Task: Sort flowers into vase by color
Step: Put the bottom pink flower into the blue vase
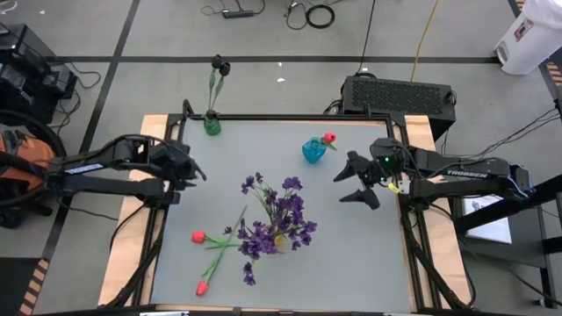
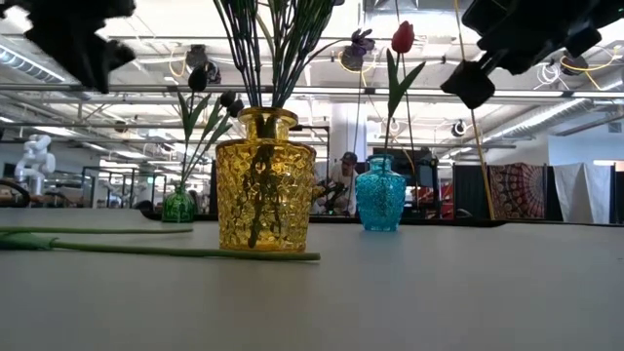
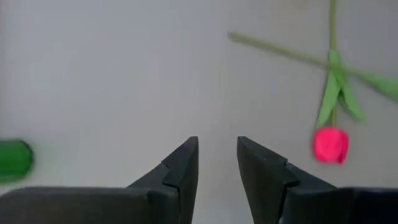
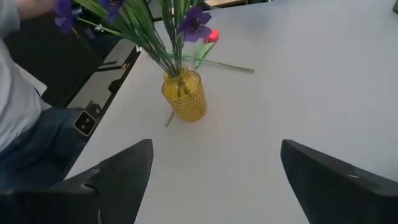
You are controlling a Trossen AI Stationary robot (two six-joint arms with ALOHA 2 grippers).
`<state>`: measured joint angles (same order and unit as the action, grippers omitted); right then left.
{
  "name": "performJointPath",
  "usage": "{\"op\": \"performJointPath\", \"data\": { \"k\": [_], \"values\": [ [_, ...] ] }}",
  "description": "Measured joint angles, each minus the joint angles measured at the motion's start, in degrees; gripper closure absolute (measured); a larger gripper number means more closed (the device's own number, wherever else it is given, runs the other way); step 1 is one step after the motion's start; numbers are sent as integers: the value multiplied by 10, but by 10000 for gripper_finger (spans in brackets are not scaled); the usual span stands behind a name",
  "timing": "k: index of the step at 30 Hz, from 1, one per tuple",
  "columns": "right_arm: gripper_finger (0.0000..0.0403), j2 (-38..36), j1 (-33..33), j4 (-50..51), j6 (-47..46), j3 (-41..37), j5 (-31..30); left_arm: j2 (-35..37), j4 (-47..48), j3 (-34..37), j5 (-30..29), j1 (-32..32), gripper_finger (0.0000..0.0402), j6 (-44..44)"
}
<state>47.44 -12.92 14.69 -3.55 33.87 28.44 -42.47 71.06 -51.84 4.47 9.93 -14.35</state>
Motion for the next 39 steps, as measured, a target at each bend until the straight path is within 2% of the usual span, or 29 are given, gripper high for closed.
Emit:
{"op": "performJointPath", "data": {
  "k": [4,9,20,29,39],
  "values": [
    [57,0,1,0,-3,0,0,7,1,37,0,-20,283,0],
    [57,0,1,1,-3,0,0,2,-15,42,0,-75,283,0],
    [57,0,1,2,-3,0,-1,-16,-144,42,0,-252,283,0],
    [57,0,1,2,-3,0,-1,-86,-188,42,-26,-409,283,5],
    [57,0,1,2,-3,0,-1,-198,-225,42,-30,-513,283,0]
  ]
}}
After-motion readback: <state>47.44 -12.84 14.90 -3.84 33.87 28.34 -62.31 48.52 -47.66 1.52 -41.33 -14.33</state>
